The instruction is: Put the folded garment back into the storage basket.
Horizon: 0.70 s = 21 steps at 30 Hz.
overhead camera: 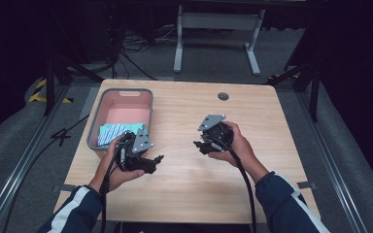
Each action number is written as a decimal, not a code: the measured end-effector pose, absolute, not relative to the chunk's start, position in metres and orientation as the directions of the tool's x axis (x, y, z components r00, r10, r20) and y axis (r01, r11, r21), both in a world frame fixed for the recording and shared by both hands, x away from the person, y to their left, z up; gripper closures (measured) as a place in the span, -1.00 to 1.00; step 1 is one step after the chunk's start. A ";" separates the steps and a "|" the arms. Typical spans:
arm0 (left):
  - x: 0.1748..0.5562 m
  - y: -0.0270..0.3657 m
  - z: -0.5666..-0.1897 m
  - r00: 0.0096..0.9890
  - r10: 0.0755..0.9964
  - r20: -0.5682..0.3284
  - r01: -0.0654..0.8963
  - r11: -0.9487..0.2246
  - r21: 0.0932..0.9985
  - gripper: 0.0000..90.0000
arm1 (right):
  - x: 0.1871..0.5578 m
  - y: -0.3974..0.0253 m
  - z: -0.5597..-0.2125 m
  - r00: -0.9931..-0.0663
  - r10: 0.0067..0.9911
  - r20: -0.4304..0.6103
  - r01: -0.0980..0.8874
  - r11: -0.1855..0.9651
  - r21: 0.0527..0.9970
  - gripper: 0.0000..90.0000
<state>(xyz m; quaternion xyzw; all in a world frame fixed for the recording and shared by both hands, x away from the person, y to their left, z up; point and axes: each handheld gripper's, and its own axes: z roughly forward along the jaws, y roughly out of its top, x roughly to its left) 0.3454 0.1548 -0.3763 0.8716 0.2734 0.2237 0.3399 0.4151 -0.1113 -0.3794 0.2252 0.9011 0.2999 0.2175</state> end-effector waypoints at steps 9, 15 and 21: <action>0.338 0.139 -0.388 0.776 0.591 0.221 0.301 -0.655 0.693 -0.61 | 0.402 -0.139 -0.385 -0.787 0.561 -0.255 0.293 0.706 0.645 -0.34; 0.334 0.131 -0.399 0.792 0.568 0.224 0.290 -0.672 0.681 -0.62 | 0.394 -0.153 -0.391 -0.780 0.569 -0.260 0.305 0.709 0.635 -0.36; 0.333 0.125 -0.414 0.803 0.557 0.212 0.290 -0.676 0.677 -0.62 | 0.386 -0.172 -0.400 -0.770 0.584 -0.257 0.323 0.704 0.632 -0.37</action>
